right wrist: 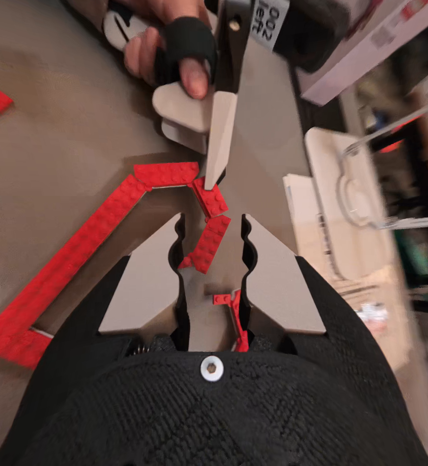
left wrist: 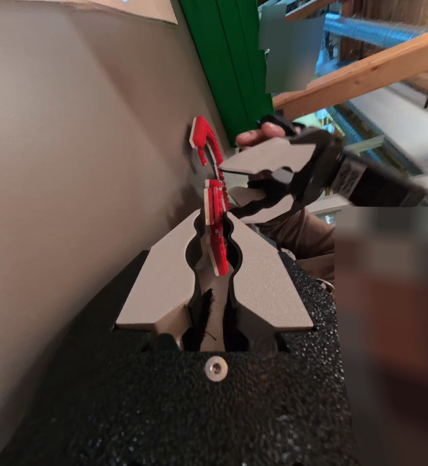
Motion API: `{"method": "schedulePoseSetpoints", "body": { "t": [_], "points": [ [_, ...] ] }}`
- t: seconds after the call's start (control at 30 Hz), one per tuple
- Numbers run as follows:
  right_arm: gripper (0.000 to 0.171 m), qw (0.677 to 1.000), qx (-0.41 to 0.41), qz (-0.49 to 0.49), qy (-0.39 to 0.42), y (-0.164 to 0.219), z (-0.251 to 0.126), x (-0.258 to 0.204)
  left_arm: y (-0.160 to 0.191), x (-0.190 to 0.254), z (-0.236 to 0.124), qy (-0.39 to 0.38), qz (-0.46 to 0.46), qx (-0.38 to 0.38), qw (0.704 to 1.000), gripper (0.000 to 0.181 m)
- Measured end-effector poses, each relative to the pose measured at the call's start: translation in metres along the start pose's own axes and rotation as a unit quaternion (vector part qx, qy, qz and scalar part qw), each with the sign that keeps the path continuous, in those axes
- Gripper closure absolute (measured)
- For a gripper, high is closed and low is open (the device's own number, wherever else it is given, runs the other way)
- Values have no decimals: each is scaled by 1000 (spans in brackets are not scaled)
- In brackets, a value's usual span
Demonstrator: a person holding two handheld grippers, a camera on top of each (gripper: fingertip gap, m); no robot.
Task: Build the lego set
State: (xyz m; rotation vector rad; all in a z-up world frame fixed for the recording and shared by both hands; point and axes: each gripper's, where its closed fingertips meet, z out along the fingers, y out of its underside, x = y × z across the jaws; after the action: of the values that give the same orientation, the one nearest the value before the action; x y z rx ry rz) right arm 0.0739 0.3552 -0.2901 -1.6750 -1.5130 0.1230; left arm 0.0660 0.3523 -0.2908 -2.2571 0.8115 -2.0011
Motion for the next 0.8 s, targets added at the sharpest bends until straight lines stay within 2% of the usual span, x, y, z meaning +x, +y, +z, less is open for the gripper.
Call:
{"method": "schedulePoseSetpoints", "body": {
  "t": [0.03,0.13,0.2,0.43,0.6,0.8],
  "points": [
    [127,998,6,-45,38,-2,-2,2,-1,1,-1,7,-7,5,1000,169],
    [132,973,3,-190,134,-9,-7,3,-2,2,-2,13,-8,7,1000,169],
    [136,948,-4,-270,166,-12,-7,0,-4,2,-2,15,-10,12,1000,169],
    [149,872,-27,-431,229,-16,4,2,-7,3,-4,28,-26,24,999,169],
    [157,838,-46,-464,285,-17,9,7,-13,4,-9,39,-37,44,998,170],
    [146,859,-47,-411,303,-18,4,14,-14,2,-9,31,-33,47,998,170]
  ]
}}
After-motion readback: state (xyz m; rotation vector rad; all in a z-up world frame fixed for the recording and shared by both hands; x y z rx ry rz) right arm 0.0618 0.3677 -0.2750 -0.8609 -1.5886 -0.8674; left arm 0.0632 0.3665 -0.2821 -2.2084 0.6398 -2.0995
